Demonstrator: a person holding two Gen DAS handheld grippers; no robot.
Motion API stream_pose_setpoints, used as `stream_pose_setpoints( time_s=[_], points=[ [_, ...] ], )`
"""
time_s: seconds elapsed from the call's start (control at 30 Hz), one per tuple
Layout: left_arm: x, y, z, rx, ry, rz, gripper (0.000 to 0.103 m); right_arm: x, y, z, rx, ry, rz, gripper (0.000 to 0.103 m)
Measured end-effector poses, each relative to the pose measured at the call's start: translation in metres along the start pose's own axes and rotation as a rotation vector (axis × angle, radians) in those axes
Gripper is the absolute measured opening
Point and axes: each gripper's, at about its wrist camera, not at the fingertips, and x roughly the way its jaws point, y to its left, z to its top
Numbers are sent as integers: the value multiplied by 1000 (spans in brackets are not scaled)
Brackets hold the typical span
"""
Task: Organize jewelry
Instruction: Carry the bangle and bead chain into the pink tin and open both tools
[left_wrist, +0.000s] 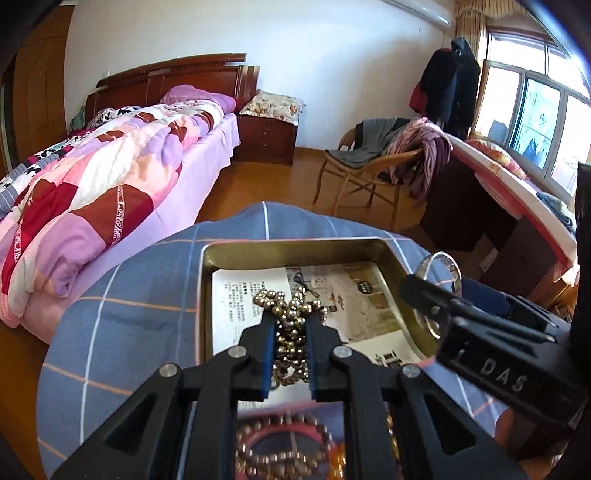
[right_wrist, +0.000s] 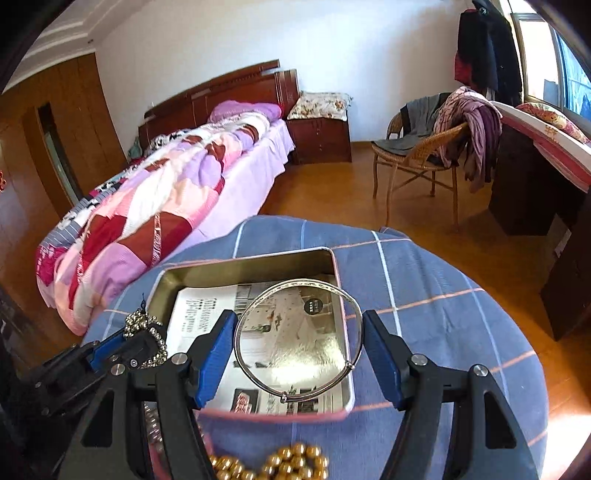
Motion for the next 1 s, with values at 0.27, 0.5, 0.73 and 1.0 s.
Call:
stream_pose_setpoints(
  time_s=[0.27, 0.5, 0.73, 1.0],
  points=[
    [24, 0, -1, -11, 43, 9, 15, 32, -6, 4, -4, 50, 1, 69],
    [34, 1, -3, -16, 66, 37, 15, 39, 1, 1, -43, 52, 4, 70],
    [17, 1, 0, -69, 43, 109, 81, 9, -2, 9, -15, 25, 80, 77],
    [-43, -3, -12, -39, -46, 169, 92, -61, -3, -17, 13, -61, 58, 77]
  ],
)
